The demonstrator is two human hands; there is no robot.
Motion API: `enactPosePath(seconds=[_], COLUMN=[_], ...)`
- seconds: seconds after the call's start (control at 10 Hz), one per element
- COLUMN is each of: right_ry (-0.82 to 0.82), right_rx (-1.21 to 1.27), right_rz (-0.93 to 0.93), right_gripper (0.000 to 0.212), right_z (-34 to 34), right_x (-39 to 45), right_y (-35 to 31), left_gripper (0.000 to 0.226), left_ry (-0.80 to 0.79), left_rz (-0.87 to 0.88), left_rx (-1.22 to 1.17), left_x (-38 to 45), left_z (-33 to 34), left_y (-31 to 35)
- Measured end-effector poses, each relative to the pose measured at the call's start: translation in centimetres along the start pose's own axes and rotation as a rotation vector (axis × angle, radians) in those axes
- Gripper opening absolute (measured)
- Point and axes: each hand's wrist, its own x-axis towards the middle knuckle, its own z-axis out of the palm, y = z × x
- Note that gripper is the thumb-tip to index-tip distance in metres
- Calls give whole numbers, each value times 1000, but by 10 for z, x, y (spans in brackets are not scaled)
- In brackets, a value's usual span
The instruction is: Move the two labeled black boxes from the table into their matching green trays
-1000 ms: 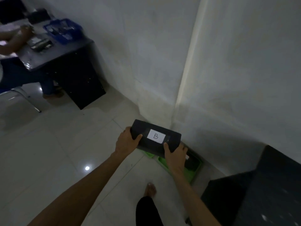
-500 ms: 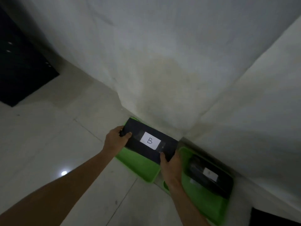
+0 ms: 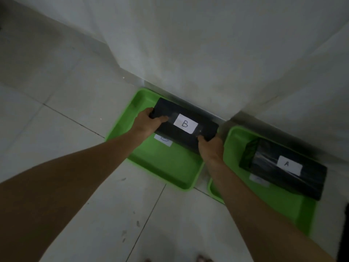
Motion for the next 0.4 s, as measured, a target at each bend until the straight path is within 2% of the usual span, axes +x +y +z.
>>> enactPosePath(seconds=[0.1,0.2,0.3,0.4], right_ry=[-16,-66,-77,-55], right_rx=[-23,-45,-66,-134], right_rz=[10,28,0,-56], right_gripper=[65,68,70,57], right_z=[1,-1,-7,-27], right_x=[1,-9,-20,-41], right_y=[2,-3,-12,-33], left_gripper=[52,59,82,78], left_ry=[-25,-26,-101,-97], left_rz=[19,4,-11,9], left_rx=[-43,-17,60,182], left_x=[2,-2,-6,-26], left_z=[2,0,-3,-17], left_y=[1,16,26,47])
